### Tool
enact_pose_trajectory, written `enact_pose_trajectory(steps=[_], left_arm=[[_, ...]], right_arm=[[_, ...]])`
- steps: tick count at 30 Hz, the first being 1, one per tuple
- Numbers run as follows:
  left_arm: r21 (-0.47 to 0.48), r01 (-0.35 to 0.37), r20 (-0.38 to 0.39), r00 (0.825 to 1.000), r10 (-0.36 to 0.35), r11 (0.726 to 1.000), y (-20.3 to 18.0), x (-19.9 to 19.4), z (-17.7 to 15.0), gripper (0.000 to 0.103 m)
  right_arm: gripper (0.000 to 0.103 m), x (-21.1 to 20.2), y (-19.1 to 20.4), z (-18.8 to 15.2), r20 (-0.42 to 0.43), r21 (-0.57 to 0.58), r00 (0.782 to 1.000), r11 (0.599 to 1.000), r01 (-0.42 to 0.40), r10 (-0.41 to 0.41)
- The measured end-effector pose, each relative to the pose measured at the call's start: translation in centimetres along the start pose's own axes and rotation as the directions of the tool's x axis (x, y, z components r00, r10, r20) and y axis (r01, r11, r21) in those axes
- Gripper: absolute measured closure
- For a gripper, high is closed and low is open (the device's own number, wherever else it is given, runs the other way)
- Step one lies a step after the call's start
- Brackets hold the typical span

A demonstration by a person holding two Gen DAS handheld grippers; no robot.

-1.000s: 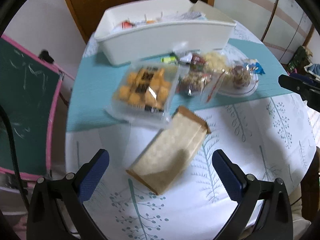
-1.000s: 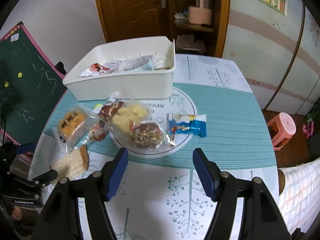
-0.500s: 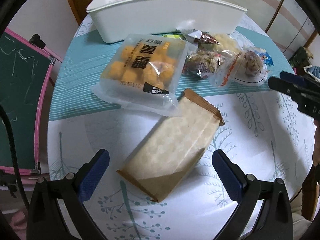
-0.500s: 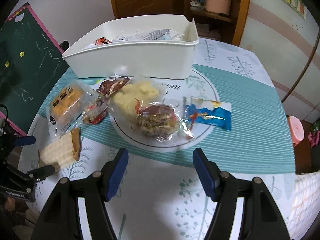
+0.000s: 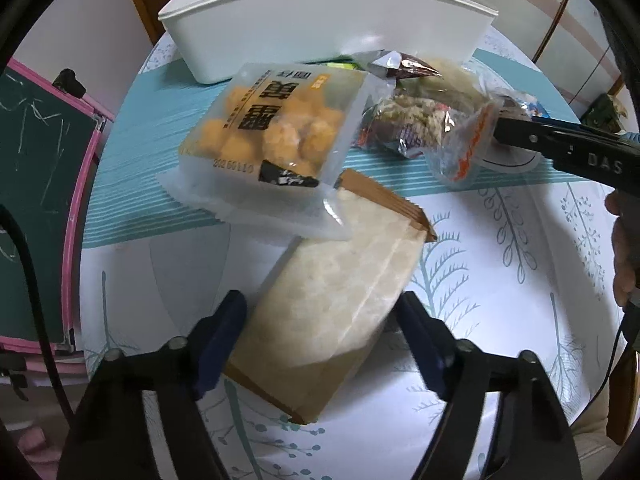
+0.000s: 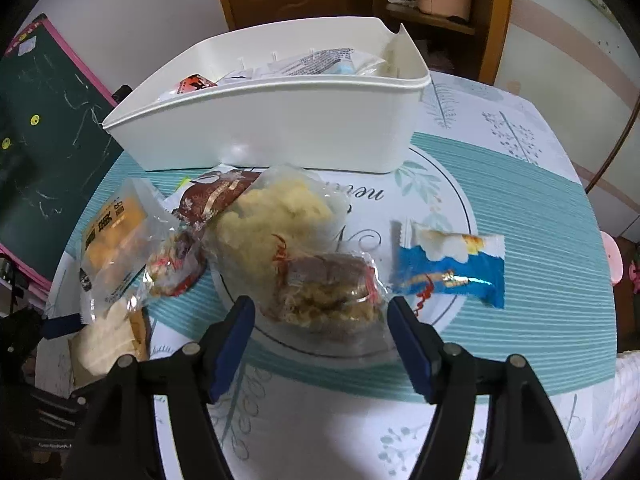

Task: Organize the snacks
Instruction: 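Grasp the beige cracker pack with left gripper while right gripper grasps brown nut bag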

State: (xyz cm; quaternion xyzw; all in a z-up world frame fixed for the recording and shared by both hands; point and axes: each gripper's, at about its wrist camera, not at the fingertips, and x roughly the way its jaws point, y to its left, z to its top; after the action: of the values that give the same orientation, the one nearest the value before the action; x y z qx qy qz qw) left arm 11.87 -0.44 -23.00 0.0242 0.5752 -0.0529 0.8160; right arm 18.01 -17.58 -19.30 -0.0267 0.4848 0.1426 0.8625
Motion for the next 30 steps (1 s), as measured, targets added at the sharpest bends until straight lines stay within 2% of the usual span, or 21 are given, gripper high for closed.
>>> enact_pose_trajectory(steps=[2, 5, 8, 11, 20, 30], left_arm=[[-0.004, 0.001, 0.002, 1.000, -0.001, 1.000, 0.0, -0.1, 0.0, 0.031], [-0.014, 0.020, 0.019, 1.000, -0.020, 1.000, -0.2, -0.6, -0.1, 0.040], [-0.031, 0.037, 0.021, 0.999, -0.037, 0.999, -0.3, -1.0, -0.5, 0.040], [-0.038, 0.064, 0.023, 0.998, -0.064, 0.997, -0.3, -1.5, -0.9, 0.045], [-0.015, 0.113, 0.038, 0.993, -0.112, 0.994, -1.4, -3.3, -2.5, 0.045], [0.018, 0.168, 0.165, 0.972, -0.169, 0.986, -1.7, -8.2, -2.5, 0.045]], right_arm=[[0.032, 0.1, 0.0, 0.1, 0.010, 0.006, 1.000, 1.000, 0.001, -0.001], [0.032, 0.3, -0.1, 0.0, 0.012, 0.004, 1.000, 1.000, -0.001, 0.001], [0.046, 0.1, -0.3, -0.2, 0.025, -0.008, 1.000, 1.000, -0.011, 0.011], [0.049, -0.2, -0.8, -0.4, 0.017, 0.016, 0.999, 0.999, -0.034, 0.034], [0.050, -2.9, -0.4, -3.7, 0.014, 0.039, 0.996, 0.996, -0.083, 0.083], [0.050, -8.3, 1.4, -5.9, 0.092, 0.045, 0.985, 0.988, -0.149, 0.144]])
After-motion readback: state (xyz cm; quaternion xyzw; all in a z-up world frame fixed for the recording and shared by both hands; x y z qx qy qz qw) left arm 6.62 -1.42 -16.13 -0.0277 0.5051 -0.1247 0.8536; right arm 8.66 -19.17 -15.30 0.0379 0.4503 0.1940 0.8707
